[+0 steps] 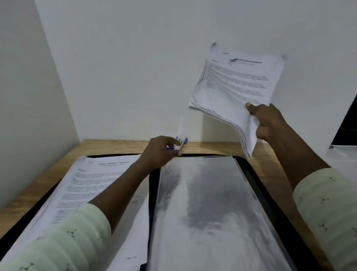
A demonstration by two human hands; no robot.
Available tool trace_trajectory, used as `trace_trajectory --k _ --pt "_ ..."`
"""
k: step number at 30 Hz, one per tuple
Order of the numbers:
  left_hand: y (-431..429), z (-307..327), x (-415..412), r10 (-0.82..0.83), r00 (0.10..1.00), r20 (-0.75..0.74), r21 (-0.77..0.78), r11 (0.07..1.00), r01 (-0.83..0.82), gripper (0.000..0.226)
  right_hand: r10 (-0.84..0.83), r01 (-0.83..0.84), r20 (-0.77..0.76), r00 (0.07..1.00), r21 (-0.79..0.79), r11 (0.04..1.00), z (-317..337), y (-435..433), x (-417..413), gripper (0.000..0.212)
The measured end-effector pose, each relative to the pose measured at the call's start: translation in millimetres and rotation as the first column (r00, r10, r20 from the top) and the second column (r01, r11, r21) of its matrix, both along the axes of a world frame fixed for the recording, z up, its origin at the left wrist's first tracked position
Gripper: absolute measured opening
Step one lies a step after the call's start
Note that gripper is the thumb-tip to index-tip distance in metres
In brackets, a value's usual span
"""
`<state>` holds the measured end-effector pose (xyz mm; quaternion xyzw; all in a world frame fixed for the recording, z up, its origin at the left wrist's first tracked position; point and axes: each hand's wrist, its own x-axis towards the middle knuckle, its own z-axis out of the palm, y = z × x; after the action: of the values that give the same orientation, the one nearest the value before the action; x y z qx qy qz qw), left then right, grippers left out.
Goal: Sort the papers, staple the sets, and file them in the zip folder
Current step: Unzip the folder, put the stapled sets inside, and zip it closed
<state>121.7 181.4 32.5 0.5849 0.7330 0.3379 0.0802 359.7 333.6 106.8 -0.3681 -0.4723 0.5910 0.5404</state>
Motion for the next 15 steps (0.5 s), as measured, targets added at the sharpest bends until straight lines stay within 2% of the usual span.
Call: trace_trajectory --k 3,7,11,15 --pt "13.9 -12.5 9.4 -0.049 0.987 -0.153 -0.177 0.984 0.022 0.041 0.028 -0.030 -0.027 0.999 -0.080 0.996 -6.6 0.5 1.3 0.038" --pt "24.5 -21.8 15.0 -0.061 0.967 -0.247 -0.252 0.968 -0.004 0.025 0.071 -0.086 -0.080 0.994 -0.202 0.976 -19.4 2.8 5.3 0.035" --pt "26.9 -23.5 21.1 0.060 0.982 -0.177 -0.124 0.989 -0.082 0.013 0.189 -0.230 -0.167 0.968 -0.271 0.935 -37.7 4.8 5.0 0.043" --pt "30.8 -24.5 21.7 0.067 0.990 -0.123 -0.147 0.985 -0.085 0.015 0.254 -0.340 -0.288 0.923 -0.305 0.890 -53.6 -2.7 2.7 0.037"
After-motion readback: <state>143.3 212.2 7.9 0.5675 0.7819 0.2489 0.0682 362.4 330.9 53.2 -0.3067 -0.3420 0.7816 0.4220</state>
